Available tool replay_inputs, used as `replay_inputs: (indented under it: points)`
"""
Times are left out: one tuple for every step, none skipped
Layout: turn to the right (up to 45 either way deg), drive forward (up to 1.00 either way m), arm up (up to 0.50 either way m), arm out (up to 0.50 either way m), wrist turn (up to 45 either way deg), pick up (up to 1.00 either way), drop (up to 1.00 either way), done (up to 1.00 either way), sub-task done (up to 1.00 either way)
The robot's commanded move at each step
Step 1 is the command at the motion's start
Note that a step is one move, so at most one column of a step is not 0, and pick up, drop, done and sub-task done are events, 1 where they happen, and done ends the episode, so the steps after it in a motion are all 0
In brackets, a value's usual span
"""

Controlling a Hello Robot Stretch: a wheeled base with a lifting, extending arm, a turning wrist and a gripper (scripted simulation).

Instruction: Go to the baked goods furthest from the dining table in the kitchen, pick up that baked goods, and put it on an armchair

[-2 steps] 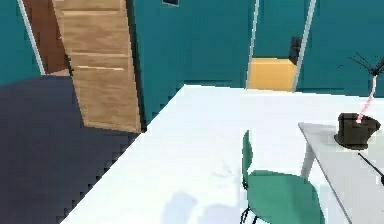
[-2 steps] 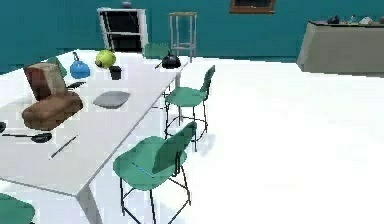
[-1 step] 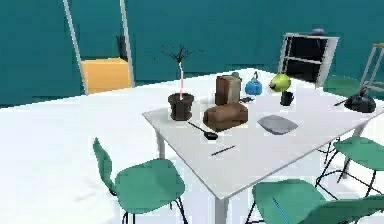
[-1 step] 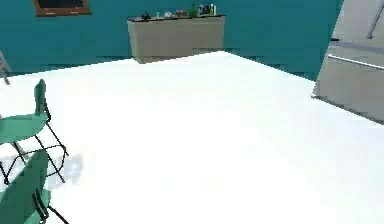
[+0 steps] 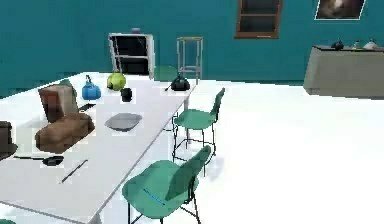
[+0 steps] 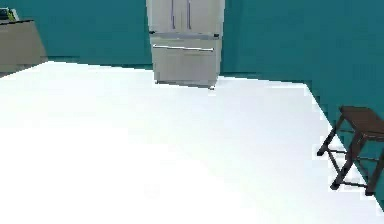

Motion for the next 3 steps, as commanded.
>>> replay_inputs:
  points:
    - [45.0, 0.00, 0.00, 0.00, 0.0, 0.00, 0.00, 0.00, 0.00]
    - [12.0, 0.00, 0.00, 0.00, 0.0, 0.00, 0.00, 0.00, 0.00]
    - [0.0, 0.50, 0.00, 0.00, 0.0, 0.00, 0.00, 0.00, 0.00]
